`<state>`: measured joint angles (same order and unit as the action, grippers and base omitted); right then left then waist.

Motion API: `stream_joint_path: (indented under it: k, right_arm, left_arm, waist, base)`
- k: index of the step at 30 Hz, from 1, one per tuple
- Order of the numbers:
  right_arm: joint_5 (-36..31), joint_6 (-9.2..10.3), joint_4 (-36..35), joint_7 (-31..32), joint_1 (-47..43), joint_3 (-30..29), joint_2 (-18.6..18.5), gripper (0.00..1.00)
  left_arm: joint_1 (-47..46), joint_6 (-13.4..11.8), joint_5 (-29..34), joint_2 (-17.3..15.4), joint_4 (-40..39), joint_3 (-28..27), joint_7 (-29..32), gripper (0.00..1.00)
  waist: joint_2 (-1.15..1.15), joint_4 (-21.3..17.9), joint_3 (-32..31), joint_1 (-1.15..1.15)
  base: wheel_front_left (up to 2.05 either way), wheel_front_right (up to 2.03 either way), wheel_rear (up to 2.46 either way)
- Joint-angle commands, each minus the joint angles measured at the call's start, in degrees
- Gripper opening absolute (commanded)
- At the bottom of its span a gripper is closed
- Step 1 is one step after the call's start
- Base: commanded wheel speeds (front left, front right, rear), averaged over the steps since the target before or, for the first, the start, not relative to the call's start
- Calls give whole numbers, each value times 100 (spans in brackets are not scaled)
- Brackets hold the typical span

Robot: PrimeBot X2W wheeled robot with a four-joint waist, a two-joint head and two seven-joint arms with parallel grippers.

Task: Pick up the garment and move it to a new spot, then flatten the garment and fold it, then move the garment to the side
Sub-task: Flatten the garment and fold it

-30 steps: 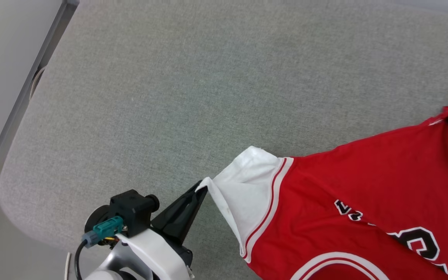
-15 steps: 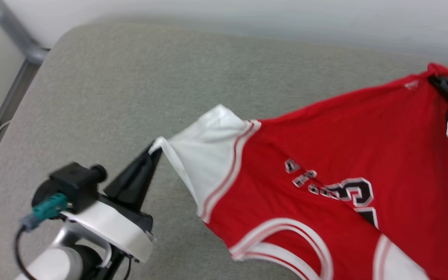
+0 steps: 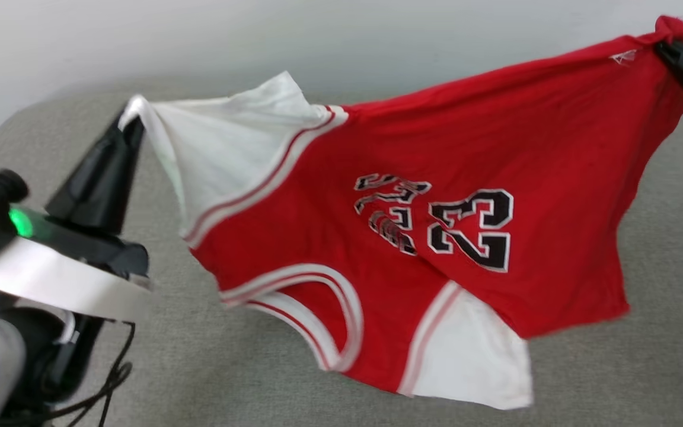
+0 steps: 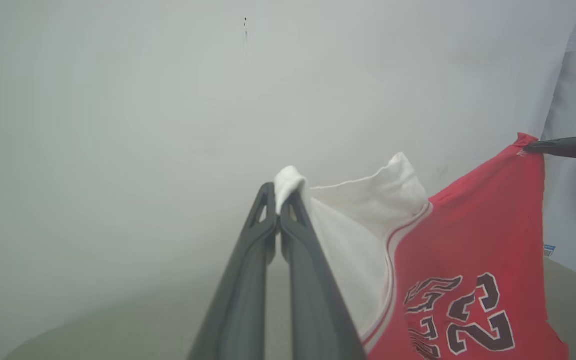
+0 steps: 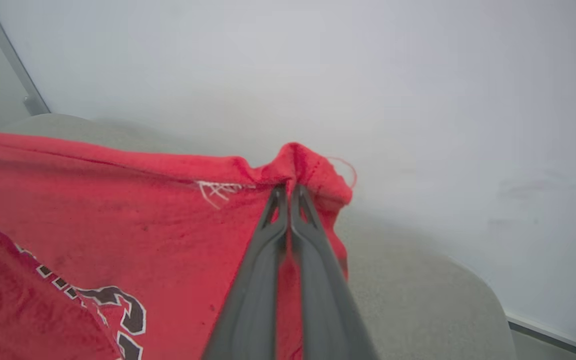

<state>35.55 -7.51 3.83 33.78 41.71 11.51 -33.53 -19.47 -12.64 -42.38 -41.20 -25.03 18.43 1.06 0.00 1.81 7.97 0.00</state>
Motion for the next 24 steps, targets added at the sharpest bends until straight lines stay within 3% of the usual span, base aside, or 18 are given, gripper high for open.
stream_joint_path:
  k: [1, 13, 24]
  right_arm:
    - [24, 4, -58, -38, 66, -40, 15, 0]
    - [-108, 4, -831, -140, 229, -398, 131, 0]
    - [-320, 4, -1327, -75, 629, -845, 349, 0]
  left_arm:
    - [-118, -25, -13, -39, -34, -50, -31, 0]
    - [-1459, -157, 304, -259, -107, -538, 62, 0]
    - [-3165, 169, 679, -551, 290, -497, 385, 0]
  waist:
    - [0, -111, -65, 0]
    - [0, -506, -17, 0]
    - [0, -625, 701, 0]
  base:
    - [0, 0, 0]
    - [0, 0, 0]
    - [0, 0, 0]
